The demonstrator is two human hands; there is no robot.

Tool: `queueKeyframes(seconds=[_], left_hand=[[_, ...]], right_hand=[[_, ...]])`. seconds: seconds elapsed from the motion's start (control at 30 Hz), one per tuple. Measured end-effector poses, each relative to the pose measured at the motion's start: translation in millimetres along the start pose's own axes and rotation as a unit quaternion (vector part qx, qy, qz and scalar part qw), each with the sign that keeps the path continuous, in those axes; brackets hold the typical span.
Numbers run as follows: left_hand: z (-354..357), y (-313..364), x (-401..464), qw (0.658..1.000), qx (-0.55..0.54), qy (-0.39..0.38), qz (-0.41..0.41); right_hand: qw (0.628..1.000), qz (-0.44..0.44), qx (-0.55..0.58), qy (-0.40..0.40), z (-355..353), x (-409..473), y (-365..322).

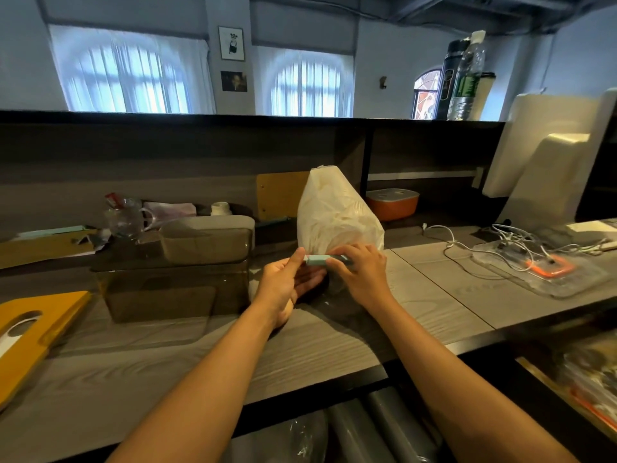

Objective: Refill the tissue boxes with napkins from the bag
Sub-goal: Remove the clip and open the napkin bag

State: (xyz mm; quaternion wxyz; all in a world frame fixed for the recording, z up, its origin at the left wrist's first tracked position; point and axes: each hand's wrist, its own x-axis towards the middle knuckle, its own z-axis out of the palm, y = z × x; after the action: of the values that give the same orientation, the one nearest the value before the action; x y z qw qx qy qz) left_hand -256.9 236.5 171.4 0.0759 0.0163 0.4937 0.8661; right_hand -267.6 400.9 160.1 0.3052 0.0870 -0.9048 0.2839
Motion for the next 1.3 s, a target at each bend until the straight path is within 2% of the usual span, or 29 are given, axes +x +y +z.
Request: queueKeyframes(seconds=[0.23, 0.4, 0.5, 0.53, 0.7, 0.83, 0.93, 1.0, 1.1, 1.2, 1.3], left_hand=[[-4, -3, 4, 0.998, 0.056, -0.001, 0.03], [-4, -4, 6, 0.997, 0.072, 0.019, 0.022], [-5, -4, 10, 0.996, 0.069, 0.057, 0.028], [-6, -4, 11, 0.994, 0.079, 0.064, 0.038], [-7, -6, 7, 0.97, 0.202, 0.067, 0.118], [-4, -7, 5, 0.961, 0.24, 0.045, 0.132], [-2, -6, 1, 0.933, 0.308, 0.05, 0.181], [-1, -4, -4, 0.92, 0.329, 0.028, 0.21], [-4, -8, -7, 0.908, 0.348, -0.068, 0.222], [0, -10, -12, 0.903, 0.361, -0.144, 0.181], [0, -13, -9, 0.896, 0.383, -0.171, 0.15]], right_hand=[[0.999, 0.014, 0.013, -0.04, -3, 2, 2], [0.985, 0.051, 0.156, -0.046, -2, 3, 0], [0.943, 0.086, 0.322, -0.005, -6, -1, -6], [0.937, 0.088, 0.339, 0.005, -7, -2, -6], [0.965, 0.087, 0.248, -0.004, -5, -5, 2], [0.94, 0.148, 0.298, 0.073, -8, -10, 6], [0.925, 0.192, 0.31, 0.107, -13, -12, 6], [0.938, 0.181, 0.277, 0.102, -17, -15, 4], [0.944, 0.179, 0.259, 0.102, -24, -25, 1], [0.933, 0.205, 0.276, 0.11, -37, -37, 4], [0.924, 0.216, 0.303, 0.092, -55, -49, 8]])
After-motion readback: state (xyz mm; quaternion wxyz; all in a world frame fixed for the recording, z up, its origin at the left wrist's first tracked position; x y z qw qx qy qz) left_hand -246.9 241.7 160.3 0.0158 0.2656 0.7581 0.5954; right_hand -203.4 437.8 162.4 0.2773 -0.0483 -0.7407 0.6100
